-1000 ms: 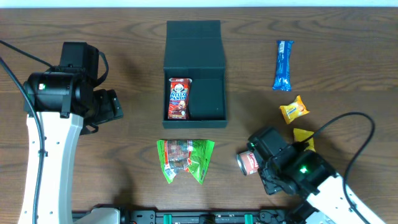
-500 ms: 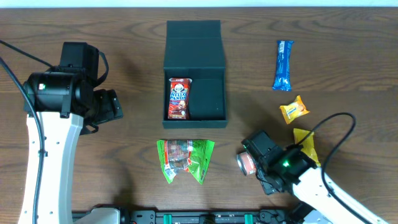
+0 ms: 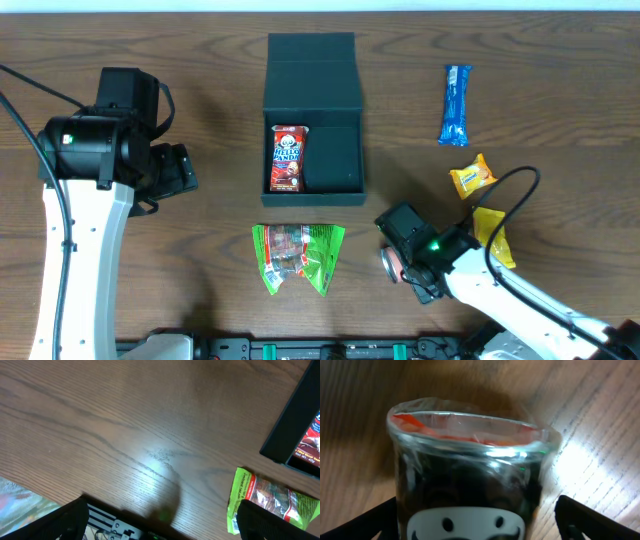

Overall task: Pack container
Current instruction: 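Lift the Pringles can and place it upright inside the black box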

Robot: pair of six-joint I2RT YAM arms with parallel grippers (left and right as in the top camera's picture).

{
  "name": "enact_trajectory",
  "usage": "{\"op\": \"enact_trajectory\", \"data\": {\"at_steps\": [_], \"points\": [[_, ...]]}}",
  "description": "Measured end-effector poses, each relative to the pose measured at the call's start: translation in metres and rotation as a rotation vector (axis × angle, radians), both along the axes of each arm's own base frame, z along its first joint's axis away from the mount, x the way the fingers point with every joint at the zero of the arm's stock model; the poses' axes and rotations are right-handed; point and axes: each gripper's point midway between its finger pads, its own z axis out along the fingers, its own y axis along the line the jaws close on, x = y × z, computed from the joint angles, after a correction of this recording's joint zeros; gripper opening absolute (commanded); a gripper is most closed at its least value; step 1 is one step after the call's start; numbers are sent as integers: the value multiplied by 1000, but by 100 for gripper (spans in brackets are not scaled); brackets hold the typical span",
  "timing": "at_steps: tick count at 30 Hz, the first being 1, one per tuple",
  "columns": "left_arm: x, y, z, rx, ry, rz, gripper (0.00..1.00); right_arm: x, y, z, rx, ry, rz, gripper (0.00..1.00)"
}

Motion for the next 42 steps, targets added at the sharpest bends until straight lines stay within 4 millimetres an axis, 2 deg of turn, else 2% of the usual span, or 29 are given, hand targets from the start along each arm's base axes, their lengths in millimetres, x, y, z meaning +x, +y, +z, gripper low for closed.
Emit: {"op": "enact_trajectory", "data": {"at_steps": [4,13,17,28,33,37,42], "points": [[0,0,0,0,0,0,95,-1,-1,-6,-23,19,20,86],[0,0,0,0,0,0,95,7,2,-9,-30,1,84,63],[0,0,0,0,0,0,95,11,2,-8,-48,-13,142,56],[0,0,0,0,0,0,95,26,12,-5,-65,-63,365,49],[0,0,0,0,0,0,95,28,14,-3,-92,-58,486,49],[0,0,0,0,0,0,95,33,18,10,-116,-49,580,47],[0,0,0,0,0,0,95,48,27,41,-143,-68,678,44]]}}
